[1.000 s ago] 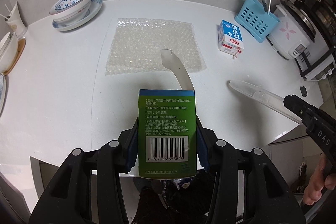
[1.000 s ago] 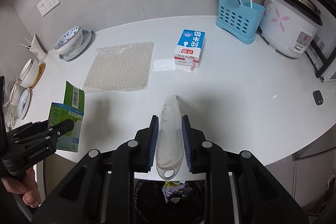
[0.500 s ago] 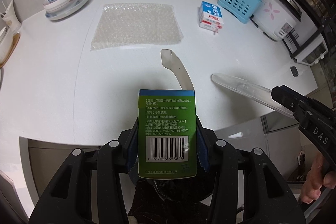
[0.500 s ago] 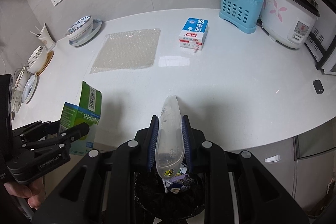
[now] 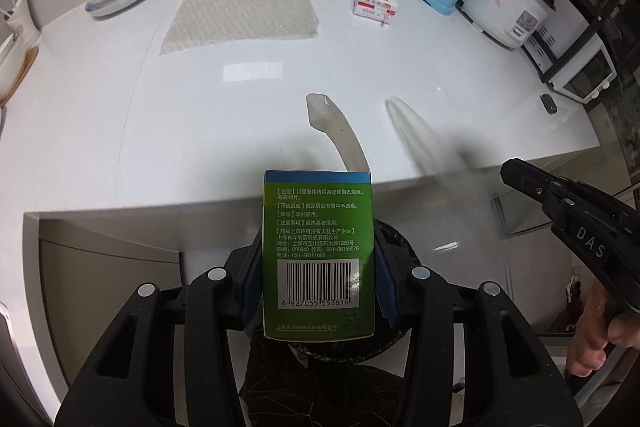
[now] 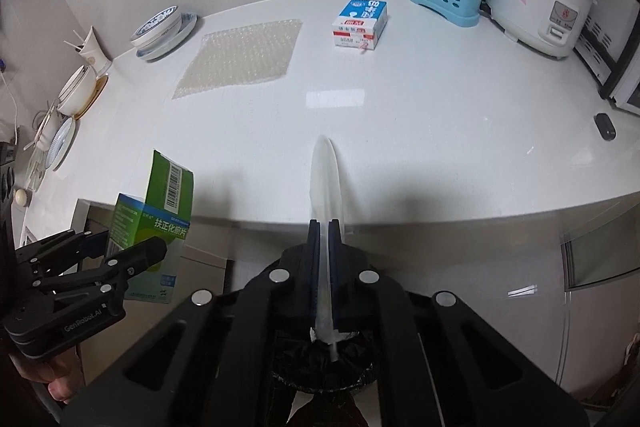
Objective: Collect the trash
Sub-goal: 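Carry the green box and clear tube with both grippers over the bin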
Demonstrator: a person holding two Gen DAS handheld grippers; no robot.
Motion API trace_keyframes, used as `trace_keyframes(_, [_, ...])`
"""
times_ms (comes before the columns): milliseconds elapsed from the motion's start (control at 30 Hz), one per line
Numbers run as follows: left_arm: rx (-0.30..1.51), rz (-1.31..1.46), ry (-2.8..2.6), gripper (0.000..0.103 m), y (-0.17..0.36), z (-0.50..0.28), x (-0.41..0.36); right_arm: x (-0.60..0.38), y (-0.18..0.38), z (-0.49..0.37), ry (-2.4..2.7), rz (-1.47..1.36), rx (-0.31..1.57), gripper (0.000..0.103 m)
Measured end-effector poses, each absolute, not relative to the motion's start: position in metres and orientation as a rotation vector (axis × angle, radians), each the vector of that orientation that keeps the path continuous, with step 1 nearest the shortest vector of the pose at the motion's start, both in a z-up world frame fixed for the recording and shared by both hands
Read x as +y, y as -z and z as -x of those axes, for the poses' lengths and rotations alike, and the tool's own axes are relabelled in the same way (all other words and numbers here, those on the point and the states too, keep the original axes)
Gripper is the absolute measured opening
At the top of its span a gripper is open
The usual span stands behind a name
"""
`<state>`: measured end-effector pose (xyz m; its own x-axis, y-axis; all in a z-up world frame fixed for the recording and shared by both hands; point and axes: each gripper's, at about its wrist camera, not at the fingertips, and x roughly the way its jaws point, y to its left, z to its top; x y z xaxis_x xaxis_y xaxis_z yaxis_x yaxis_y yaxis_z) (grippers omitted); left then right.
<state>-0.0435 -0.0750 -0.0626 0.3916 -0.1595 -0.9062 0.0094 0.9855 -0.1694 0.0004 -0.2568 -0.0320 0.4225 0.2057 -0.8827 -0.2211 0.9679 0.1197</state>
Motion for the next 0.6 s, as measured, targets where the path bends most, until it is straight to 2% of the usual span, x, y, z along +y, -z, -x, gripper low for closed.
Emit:
trace_keyframes(267, [1.206,0.150,0.096,0.045,0.106,0.070,-0.085,-0.266,0.058,0.020,-0.310,0.039,1.144,0.004])
trace_keyframes(600, [1.284,0.180,0.068,0.045,0.172,0.086,-0.087,-0.291,0.130,0.046,-0.291,-0.005,1.261,0.007])
